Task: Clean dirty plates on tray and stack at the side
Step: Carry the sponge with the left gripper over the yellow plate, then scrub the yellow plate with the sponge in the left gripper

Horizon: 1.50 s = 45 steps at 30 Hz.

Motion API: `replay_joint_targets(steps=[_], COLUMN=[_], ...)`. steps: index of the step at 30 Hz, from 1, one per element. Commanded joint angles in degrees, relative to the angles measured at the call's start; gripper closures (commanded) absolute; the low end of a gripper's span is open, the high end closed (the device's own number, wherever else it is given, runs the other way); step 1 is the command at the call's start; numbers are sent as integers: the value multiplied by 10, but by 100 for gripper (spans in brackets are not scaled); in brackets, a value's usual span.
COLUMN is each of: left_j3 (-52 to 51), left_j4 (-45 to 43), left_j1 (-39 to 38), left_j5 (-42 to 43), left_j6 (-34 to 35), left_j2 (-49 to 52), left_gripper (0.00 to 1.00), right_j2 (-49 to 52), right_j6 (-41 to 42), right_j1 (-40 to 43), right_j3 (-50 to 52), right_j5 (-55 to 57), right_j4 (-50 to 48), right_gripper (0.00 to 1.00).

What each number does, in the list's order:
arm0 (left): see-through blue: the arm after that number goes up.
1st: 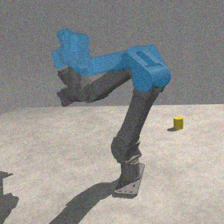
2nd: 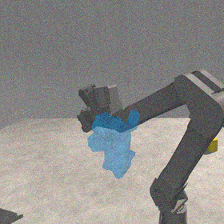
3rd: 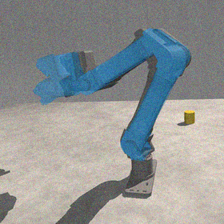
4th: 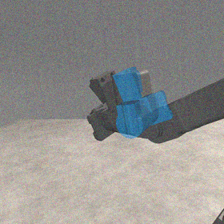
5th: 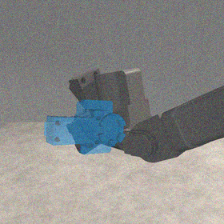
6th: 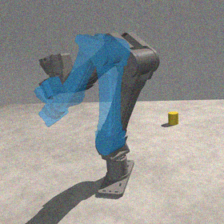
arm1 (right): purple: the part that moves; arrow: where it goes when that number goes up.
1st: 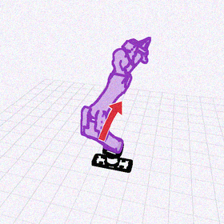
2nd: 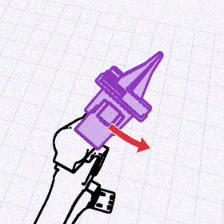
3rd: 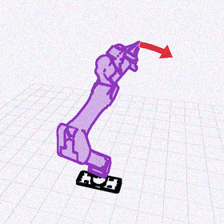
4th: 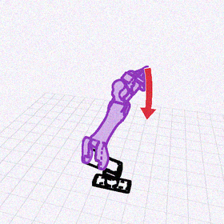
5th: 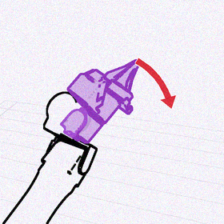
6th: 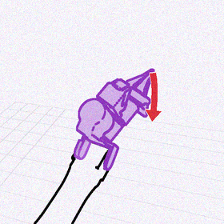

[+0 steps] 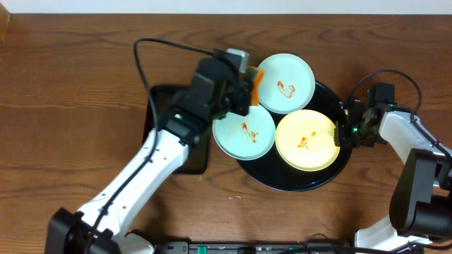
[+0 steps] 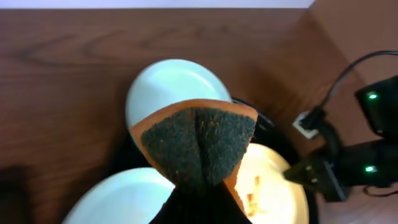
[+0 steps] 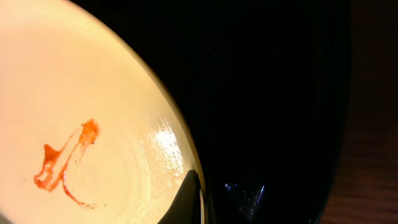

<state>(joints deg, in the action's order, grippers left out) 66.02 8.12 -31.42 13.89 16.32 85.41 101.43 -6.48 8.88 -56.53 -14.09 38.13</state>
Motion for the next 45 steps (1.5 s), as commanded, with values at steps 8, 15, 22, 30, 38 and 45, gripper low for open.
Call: replay_joint_targets(steps=[8, 15, 22, 30, 38, 45], left_j3=[216, 268, 268, 268, 268, 267], left_j4=[141, 163, 153, 113, 50, 27], left_j1=[-83, -136, -179, -215, -217, -218], left_j5=[16, 20, 21, 22, -45, -45], left_j6=[37, 31, 22, 9, -59, -62], left_j2=[215, 316, 382, 417, 425, 431], left_gripper=[93, 93, 93, 92, 92, 92], right_j2=[-1, -1, -1, -1, -1, -1], right_j6=[2, 2, 2, 2, 2, 2], right_j1=[0, 0, 0, 0, 0, 0], right_j3=[10, 10, 10, 10, 10, 10], right_j5=[-8, -7, -8, -8, -8, -8], right_j4=[4, 4, 4, 5, 7, 11], right_gripper=[99, 99, 99, 99, 99, 99])
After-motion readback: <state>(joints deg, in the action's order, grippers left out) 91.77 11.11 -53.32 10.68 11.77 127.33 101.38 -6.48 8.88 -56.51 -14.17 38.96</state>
